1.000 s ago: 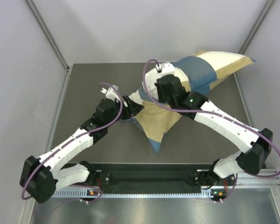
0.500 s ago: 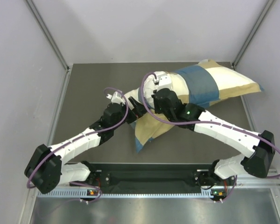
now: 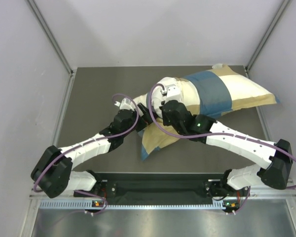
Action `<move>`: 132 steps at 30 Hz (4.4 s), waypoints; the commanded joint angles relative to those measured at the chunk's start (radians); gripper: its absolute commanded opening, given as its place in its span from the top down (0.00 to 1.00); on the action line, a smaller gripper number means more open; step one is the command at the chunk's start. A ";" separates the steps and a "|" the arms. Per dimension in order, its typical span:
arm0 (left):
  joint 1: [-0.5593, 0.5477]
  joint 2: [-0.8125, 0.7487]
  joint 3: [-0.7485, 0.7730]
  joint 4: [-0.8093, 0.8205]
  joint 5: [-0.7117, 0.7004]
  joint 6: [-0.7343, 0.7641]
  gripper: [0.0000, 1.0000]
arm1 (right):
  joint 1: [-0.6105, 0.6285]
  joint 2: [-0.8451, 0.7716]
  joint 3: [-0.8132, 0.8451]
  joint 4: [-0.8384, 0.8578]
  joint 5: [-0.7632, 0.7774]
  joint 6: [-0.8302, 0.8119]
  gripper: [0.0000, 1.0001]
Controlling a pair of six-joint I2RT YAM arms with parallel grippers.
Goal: Remove the pillowcase from the pillow
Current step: Pull out the pillow
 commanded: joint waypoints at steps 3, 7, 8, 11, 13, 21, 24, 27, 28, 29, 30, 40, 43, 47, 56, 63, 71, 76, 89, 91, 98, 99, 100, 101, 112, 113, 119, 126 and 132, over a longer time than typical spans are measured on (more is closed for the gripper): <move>-0.006 0.048 0.030 0.087 0.011 0.005 0.15 | 0.072 -0.021 -0.029 0.090 -0.074 0.068 1.00; -0.006 0.066 0.001 0.117 0.058 0.010 0.55 | 0.072 -0.018 -0.002 0.075 -0.030 0.028 1.00; -0.006 0.065 -0.005 0.122 0.061 0.017 0.74 | 0.071 -0.017 0.011 0.070 -0.016 0.004 1.00; -0.006 0.050 -0.033 0.113 0.081 0.036 0.92 | 0.039 0.014 0.067 0.047 0.003 -0.033 1.00; -0.008 0.022 -0.047 0.101 0.092 0.053 1.00 | -0.012 0.029 0.103 0.043 -0.025 -0.041 1.00; -0.011 -0.162 -0.172 0.036 0.066 0.134 1.00 | -0.196 0.133 0.233 0.041 -0.085 -0.096 1.00; -0.011 -0.213 -0.212 0.005 0.054 0.169 1.00 | -0.290 0.150 0.264 0.039 -0.099 -0.107 1.00; -0.011 -0.249 -0.260 0.001 0.034 0.182 1.00 | -0.380 0.153 0.317 0.030 -0.100 -0.133 1.00; -0.011 -0.256 -0.272 0.002 0.028 0.180 1.00 | -0.424 0.155 0.328 0.023 -0.100 -0.148 1.00; -0.009 -0.263 -0.292 0.004 0.025 0.180 1.00 | -0.446 0.155 0.337 0.017 -0.100 -0.152 1.00; -0.008 -0.272 -0.298 0.004 0.023 0.180 1.00 | -0.472 0.153 0.354 0.012 -0.108 -0.155 1.00; 0.014 -0.314 -0.369 0.004 -0.012 0.169 1.00 | -0.830 0.097 0.377 -0.020 -0.230 -0.176 1.00; 0.026 -0.309 -0.366 0.010 -0.018 0.169 1.00 | -0.876 0.071 0.362 -0.027 -0.231 -0.193 1.00; 0.058 -0.299 -0.361 0.004 0.000 0.178 1.00 | -0.972 0.060 0.353 -0.030 -0.278 -0.185 1.00; 0.285 -0.361 -0.419 -0.007 0.146 0.182 1.00 | -1.196 0.046 0.368 -0.051 -0.378 -0.196 1.00; 0.357 -0.362 -0.395 -0.031 0.192 0.209 1.00 | -1.273 0.048 0.345 -0.042 -0.418 -0.172 1.00; 0.412 -0.349 -0.395 -0.015 0.230 0.231 1.00 | -1.376 0.040 0.324 -0.036 -0.488 -0.156 1.00; 0.400 -0.296 -0.231 -0.088 0.252 0.281 1.00 | -1.302 0.022 0.287 -0.013 -0.510 -0.144 1.00; 0.081 -0.201 0.065 0.055 0.262 0.073 0.11 | -0.683 -0.061 -0.049 0.148 -0.362 -0.034 1.00; 0.041 -0.152 0.038 0.128 0.269 -0.001 0.01 | -0.629 -0.049 -0.089 0.176 -0.352 -0.008 1.00; -0.005 -0.056 -0.002 0.099 0.227 -0.036 0.01 | -0.428 0.014 -0.100 0.213 -0.275 0.026 1.00; -0.011 -0.053 -0.001 0.093 0.218 -0.036 0.01 | -0.414 0.018 -0.097 0.213 -0.266 0.025 1.00; -0.014 -0.053 -0.001 0.085 0.206 -0.035 0.01 | -0.387 0.020 -0.092 0.211 -0.249 0.023 1.00; -0.016 -0.053 -0.001 0.085 0.187 -0.033 0.01 | -0.376 0.021 -0.092 0.211 -0.243 0.020 1.00; -0.022 0.019 0.045 0.097 0.081 -0.035 0.01 | -0.230 -0.017 -0.164 0.223 -0.152 0.043 1.00; -0.020 0.034 0.048 0.102 0.080 -0.039 0.01 | -0.221 -0.034 -0.173 0.228 -0.148 0.048 1.00; -0.023 0.145 0.088 0.142 0.065 -0.053 0.01 | -0.162 -0.126 -0.239 0.222 -0.117 0.072 1.00; -0.029 0.215 0.102 0.194 0.054 -0.052 0.57 | -0.112 -0.224 -0.304 0.194 -0.091 0.100 1.00; -0.040 0.192 0.032 0.202 0.072 -0.059 1.00 | -0.110 -0.252 -0.342 0.184 -0.051 0.105 1.00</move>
